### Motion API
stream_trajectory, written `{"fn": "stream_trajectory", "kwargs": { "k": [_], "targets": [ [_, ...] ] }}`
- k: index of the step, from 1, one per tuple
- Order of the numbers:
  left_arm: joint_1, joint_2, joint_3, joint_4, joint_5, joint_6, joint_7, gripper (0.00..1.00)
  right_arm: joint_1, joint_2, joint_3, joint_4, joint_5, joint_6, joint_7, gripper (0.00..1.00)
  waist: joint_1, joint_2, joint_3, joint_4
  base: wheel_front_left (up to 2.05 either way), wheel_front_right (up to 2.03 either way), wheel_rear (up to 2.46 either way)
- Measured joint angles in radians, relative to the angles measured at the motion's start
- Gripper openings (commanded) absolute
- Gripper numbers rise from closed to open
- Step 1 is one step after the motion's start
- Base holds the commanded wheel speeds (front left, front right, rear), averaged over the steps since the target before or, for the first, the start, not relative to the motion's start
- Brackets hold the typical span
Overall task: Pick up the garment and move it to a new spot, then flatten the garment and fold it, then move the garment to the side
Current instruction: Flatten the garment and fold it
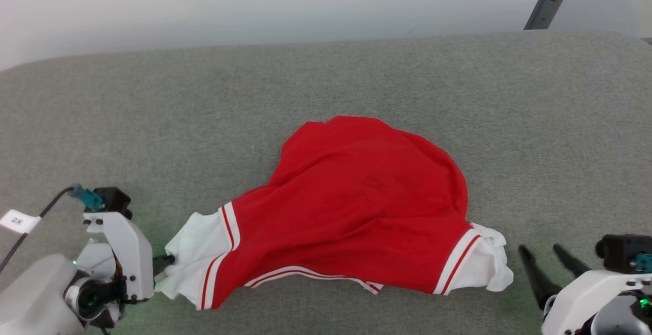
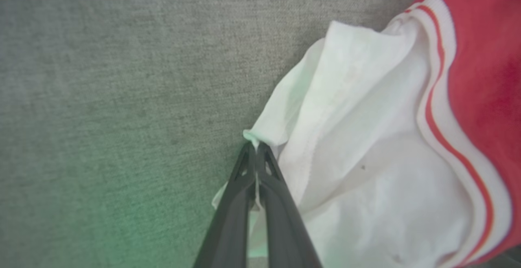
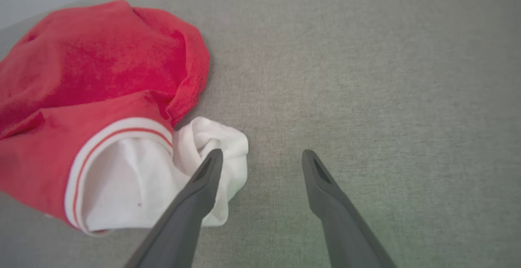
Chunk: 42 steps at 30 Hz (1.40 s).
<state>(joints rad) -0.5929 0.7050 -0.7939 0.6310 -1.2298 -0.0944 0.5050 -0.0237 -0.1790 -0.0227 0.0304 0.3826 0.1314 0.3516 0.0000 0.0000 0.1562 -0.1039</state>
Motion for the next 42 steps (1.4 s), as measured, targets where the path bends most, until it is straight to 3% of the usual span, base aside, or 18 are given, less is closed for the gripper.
{"fn": "stream_trajectory", "kwargs": {
  "k": [13,14,15,21,27,34,42],
  "targets": [
    [-0.038,-0.024,-0.007,-0.015,0.024,-0.003,-0.018,0.0,-0.118,-0.038,0.105,0.196,0.077,0.0,0.163,1.0,0.0,0.0,0.025,0.039,0.0,0.0,0.0],
    [-0.04,-0.026,-0.007,-0.015,0.025,-0.003,-0.021,0.0,-0.131,-0.045,0.116,0.216,0.07,0.0,0.168,0.76,0.0,0.0,0.027,0.042,0.0,0.0,0.0],
    [-0.042,-0.029,-0.007,-0.014,0.025,-0.003,-0.021,0.0,-0.143,-0.055,0.122,0.23,0.065,0.0,0.17,0.0,0.0,0.0,0.028,0.046,0.0,0.0,0.0],
    [-0.053,-0.034,-0.006,-0.017,0.026,-0.008,-0.03,0.0,-0.191,-0.058,0.091,0.291,0.068,0.0,0.183,0.0,0.0,0.0,0.027,0.059,0.0,0.0,0.0],
    [-0.103,-0.002,0.002,-0.084,0.034,-0.005,0.001,0.0,-0.232,-0.059,0.038,0.22,0.176,0.0,0.249,0.0,0.0,0.0,0.003,0.064,0.0,0.0,0.0],
    [-0.194,0.045,0.026,-0.234,0.042,0.045,0.064,0.0,-0.367,-0.065,-0.031,0.109,0.242,0.0,0.338,0.0,0.0,0.0,-0.046,0.065,0.0,0.0,0.0],
    [-0.321,0.064,0.062,-0.326,0.061,0.095,0.102,0.0,-0.583,-0.026,-0.05,0.104,0.224,0.0,0.385,0.0,0.0,0.0,-0.102,0.07,0.0,0.0,0.0]
  ]
}}
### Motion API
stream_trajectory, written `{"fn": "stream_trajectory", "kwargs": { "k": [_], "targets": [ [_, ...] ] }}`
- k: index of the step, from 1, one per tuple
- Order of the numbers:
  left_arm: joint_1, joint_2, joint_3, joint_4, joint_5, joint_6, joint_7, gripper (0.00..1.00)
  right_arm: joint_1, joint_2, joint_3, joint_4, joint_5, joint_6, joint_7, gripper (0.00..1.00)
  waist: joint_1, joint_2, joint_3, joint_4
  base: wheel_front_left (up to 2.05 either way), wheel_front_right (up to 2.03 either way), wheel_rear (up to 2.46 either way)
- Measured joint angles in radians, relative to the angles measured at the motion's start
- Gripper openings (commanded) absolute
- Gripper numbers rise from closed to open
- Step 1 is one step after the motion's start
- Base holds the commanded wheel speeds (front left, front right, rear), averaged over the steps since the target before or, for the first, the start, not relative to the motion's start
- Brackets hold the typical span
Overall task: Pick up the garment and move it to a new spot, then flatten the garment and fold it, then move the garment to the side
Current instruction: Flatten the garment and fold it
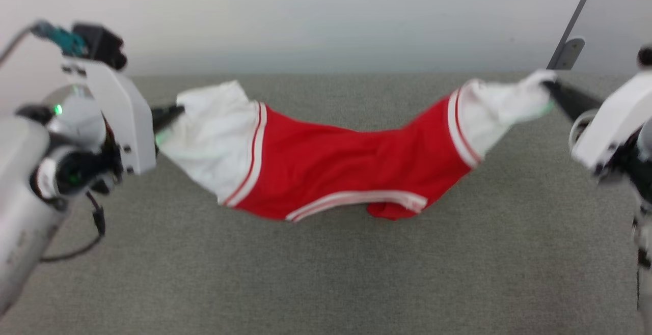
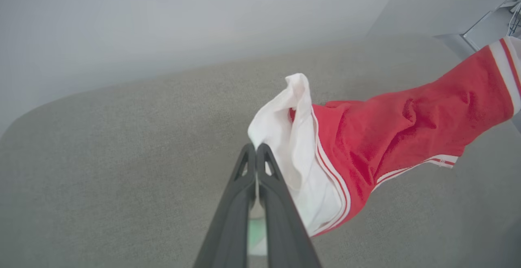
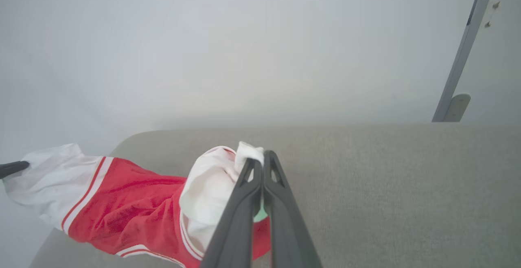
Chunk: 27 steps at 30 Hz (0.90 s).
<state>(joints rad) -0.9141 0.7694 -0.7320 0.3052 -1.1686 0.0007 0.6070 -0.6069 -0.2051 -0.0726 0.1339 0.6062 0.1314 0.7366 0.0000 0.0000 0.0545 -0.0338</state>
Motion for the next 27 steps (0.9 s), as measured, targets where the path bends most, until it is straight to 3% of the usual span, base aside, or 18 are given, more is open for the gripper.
{"fn": "stream_trajectory", "kwargs": {
  "k": [11,27],
  "targets": [
    [-0.228,-0.022,0.046,0.054,0.071,0.021,-0.023,0.0,-0.294,0.01,-0.007,0.157,-0.089,0.0,-0.134,0.0,0.0,0.0,-0.043,0.014,0.0,0.0,0.0],
    [-0.475,-0.087,0.062,0.27,0.188,-0.056,-0.188,0.0,-0.545,-0.014,0.017,0.405,-0.133,0.0,-0.359,0.0,0.0,0.0,-0.007,0.028,0.0,0.0,0.0]
  ]
}}
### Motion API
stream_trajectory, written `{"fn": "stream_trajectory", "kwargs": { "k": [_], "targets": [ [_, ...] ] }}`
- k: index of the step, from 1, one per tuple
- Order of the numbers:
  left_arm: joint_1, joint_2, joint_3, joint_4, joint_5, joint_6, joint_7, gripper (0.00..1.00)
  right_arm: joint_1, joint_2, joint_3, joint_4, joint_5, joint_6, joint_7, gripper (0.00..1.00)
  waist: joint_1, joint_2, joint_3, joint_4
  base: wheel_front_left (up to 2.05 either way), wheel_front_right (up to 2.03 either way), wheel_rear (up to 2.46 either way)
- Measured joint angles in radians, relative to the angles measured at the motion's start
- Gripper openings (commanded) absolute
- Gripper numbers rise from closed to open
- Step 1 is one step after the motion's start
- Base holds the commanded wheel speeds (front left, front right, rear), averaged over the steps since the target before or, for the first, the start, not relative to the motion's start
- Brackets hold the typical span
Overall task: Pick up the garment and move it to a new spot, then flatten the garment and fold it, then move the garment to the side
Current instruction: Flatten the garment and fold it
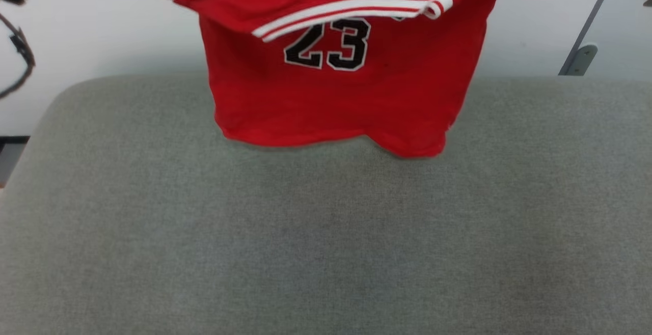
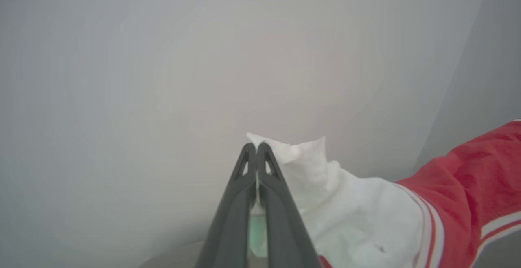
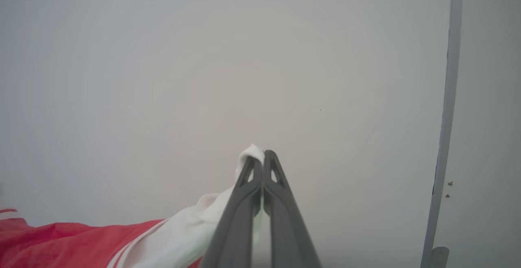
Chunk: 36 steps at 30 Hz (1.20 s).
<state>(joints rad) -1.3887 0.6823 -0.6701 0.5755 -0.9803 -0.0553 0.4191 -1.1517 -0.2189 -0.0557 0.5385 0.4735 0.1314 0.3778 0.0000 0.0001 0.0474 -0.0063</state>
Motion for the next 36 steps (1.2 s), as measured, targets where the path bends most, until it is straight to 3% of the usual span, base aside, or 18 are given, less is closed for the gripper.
{"fn": "stream_trajectory", "kwargs": {
  "k": [9,13,20,25,31,36],
  "targets": [
    [-0.096,-0.044,-0.015,0.074,0.06,-0.035,-0.107,0.0,-0.108,-0.016,0.041,0.082,-0.021,0.0,-0.121,0.0,-0.0001,0.0,0.094,0.006,0.0,0.0,0.0],
    [-0.169,-0.071,-0.016,0.117,0.095,-0.046,-0.19,0.0,-0.18,-0.028,0.072,0.122,-0.073,0.0,-0.245,0.0,0.0,0.0,0.157,0.008,0.0,0.0,0.0],
    [-0.332,-0.132,0.013,0.195,0.151,-0.057,-0.421,0.0,-0.346,-0.059,0.096,0.196,-0.22,0.0,-0.552,0.0,0.0,0.0,0.287,0.015,0.0,0.0,0.0],
    [-0.378,-0.172,0.03,0.256,0.167,-0.063,-0.59,0.0,-0.404,-0.069,0.13,0.22,-0.315,0.0,-0.634,0.0,0.0,0.0,0.379,0.026,0.0,0.0,0.0],
    [-0.301,-0.199,-0.024,0.322,0.148,-0.073,-0.622,0.0,-0.33,-0.071,0.212,0.266,-0.314,0.0,-0.639,0.0,0.0,0.0,0.443,0.054,0.0,0.0,0.0],
    [-0.183,-0.197,-0.089,0.341,0.084,-0.074,-0.535,0.0,-0.204,-0.083,0.301,0.288,-0.205,0.0,-0.623,0.0,0.0,0.0,0.426,0.072,0.0,0.0,0.0]
  ]
}}
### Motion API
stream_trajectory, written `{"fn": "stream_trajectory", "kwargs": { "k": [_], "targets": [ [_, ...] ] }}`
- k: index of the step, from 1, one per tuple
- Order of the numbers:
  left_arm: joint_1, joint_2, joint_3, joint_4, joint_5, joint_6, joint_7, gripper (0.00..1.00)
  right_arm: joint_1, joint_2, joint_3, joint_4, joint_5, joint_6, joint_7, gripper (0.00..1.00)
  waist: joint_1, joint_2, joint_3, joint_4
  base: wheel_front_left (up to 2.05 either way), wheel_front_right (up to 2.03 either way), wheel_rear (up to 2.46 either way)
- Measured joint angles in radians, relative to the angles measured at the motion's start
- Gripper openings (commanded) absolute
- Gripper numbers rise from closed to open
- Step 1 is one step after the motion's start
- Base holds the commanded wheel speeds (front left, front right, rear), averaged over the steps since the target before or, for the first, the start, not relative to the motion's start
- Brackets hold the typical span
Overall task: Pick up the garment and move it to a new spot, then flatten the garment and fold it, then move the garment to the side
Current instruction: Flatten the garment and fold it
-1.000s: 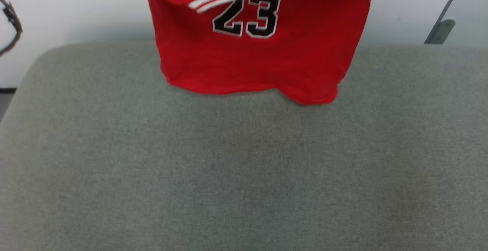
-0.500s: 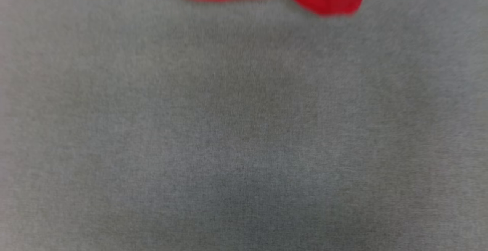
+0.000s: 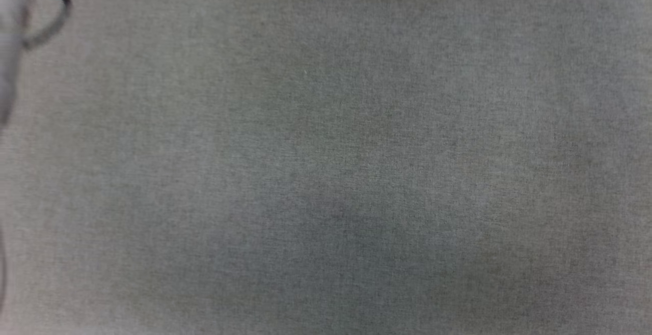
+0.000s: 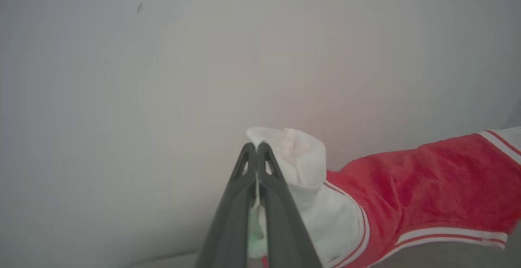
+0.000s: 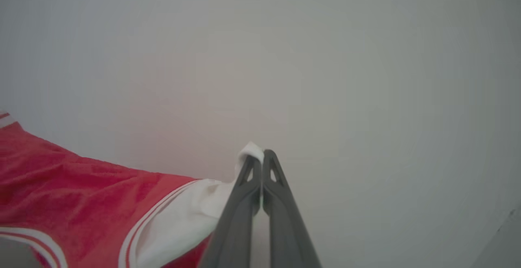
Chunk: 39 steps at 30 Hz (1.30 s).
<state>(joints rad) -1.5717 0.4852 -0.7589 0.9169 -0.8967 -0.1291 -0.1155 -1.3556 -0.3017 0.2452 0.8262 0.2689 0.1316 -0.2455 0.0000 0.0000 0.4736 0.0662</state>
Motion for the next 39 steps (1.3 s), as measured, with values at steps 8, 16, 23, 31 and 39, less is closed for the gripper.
{"fn": "stream_trajectory", "kwargs": {
  "k": [8,16,23,31,39],
  "targets": [
    [0.231,0.062,-0.069,-0.051,-0.124,-0.001,0.193,0.0,0.259,-0.072,0.07,-0.108,0.297,0.0,0.199,0.0,0.0,0.0,-0.092,0.003,0.0,0.0,0.0],
    [0.486,0.165,-0.103,-0.216,-0.188,0.021,0.257,0.0,0.542,-0.185,0.094,-0.274,0.426,0.0,0.403,0.0,0.0,0.0,-0.183,-0.006,0.0,0.0,0.0],
    [0.76,0.32,-0.09,-0.489,-0.251,0.17,0.244,0.0,0.836,-0.223,0.035,-0.44,0.469,0.0,0.602,0.0,0.0,0.0,-0.261,-0.019,0.0,0.0,0.0],
    [1.036,0.523,-0.052,-0.859,-0.37,0.352,0.242,0.0,1.119,-0.224,-0.12,-0.659,0.464,0.0,0.836,0.0,0.0,0.0,-0.295,-0.038,0.0,0.0,0.0],
    [1.253,0.675,-0.044,-1.12,-0.484,0.502,0.229,0.0,1.358,-0.171,-0.267,-0.875,0.445,0.0,1.099,0.0,0.0,0.0001,-0.287,-0.034,0.0,0.0,0.0]
  ]
}}
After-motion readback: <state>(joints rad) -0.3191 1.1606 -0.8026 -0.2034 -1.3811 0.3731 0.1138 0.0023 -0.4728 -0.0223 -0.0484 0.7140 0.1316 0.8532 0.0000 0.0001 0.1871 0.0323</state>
